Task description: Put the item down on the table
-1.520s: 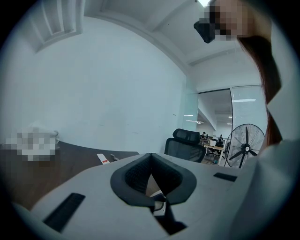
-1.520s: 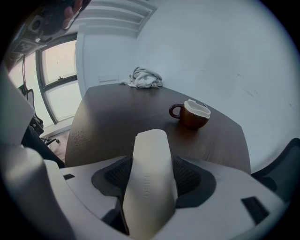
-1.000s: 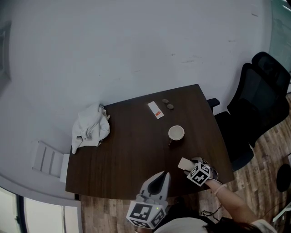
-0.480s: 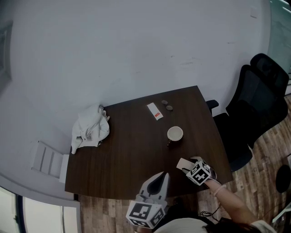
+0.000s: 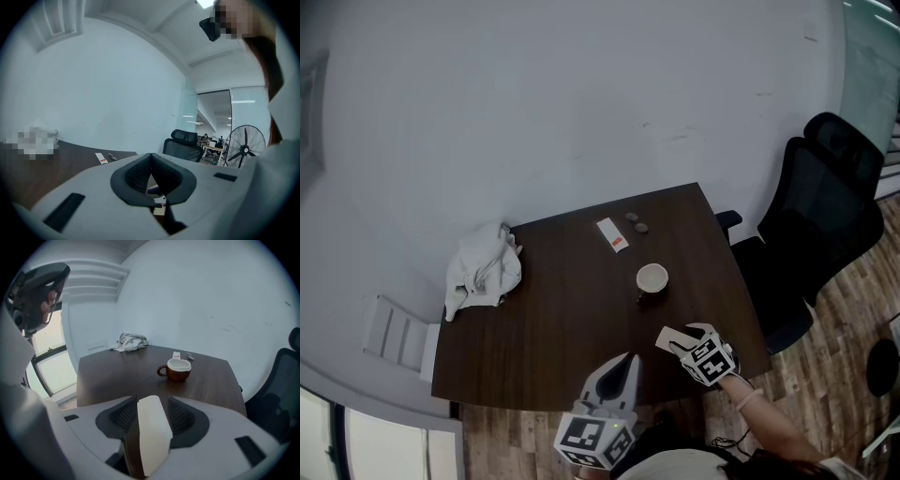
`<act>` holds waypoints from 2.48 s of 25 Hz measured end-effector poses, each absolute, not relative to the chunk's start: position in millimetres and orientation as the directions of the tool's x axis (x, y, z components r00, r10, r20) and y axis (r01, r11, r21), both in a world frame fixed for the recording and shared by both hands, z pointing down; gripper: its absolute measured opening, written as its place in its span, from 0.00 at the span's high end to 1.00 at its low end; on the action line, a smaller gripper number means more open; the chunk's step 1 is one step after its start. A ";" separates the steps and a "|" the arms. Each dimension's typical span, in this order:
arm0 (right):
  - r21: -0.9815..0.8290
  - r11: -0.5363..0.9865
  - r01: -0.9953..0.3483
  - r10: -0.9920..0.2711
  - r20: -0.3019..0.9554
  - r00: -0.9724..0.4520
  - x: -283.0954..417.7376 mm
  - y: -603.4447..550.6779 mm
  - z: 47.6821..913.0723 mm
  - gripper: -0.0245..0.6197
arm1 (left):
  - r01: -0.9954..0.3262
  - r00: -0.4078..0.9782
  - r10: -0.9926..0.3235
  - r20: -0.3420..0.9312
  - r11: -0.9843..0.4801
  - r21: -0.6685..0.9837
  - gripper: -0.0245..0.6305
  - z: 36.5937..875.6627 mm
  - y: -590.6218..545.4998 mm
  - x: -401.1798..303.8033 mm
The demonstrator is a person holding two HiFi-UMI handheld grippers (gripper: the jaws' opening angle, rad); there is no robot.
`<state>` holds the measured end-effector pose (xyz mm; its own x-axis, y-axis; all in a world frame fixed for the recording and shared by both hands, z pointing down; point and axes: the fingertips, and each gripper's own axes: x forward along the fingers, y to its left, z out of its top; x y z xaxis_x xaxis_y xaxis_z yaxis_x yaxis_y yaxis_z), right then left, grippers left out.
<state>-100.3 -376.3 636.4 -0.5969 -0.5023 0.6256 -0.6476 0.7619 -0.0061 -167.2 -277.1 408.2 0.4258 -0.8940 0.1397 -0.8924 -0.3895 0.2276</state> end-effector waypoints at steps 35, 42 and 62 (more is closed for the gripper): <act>-0.009 0.700 -0.714 -0.693 0.235 -0.682 -38.6 -264.5 457.6 0.88 | -0.927 0.338 -0.940 0.051 -0.323 0.193 0.93 363.2 -186.2 -131.3; 0.000 0.699 -0.715 -0.703 0.188 -0.686 -21.6 -239.0 437.7 0.92 | -0.933 0.319 -0.947 0.040 -0.307 0.186 0.93 358.5 -165.6 -122.2; -0.024 0.705 -0.709 -0.706 0.073 -0.705 7.0 -184.3 400.1 0.95 | -0.937 0.318 -0.948 0.031 -0.309 0.166 0.93 355.9 -118.4 -97.9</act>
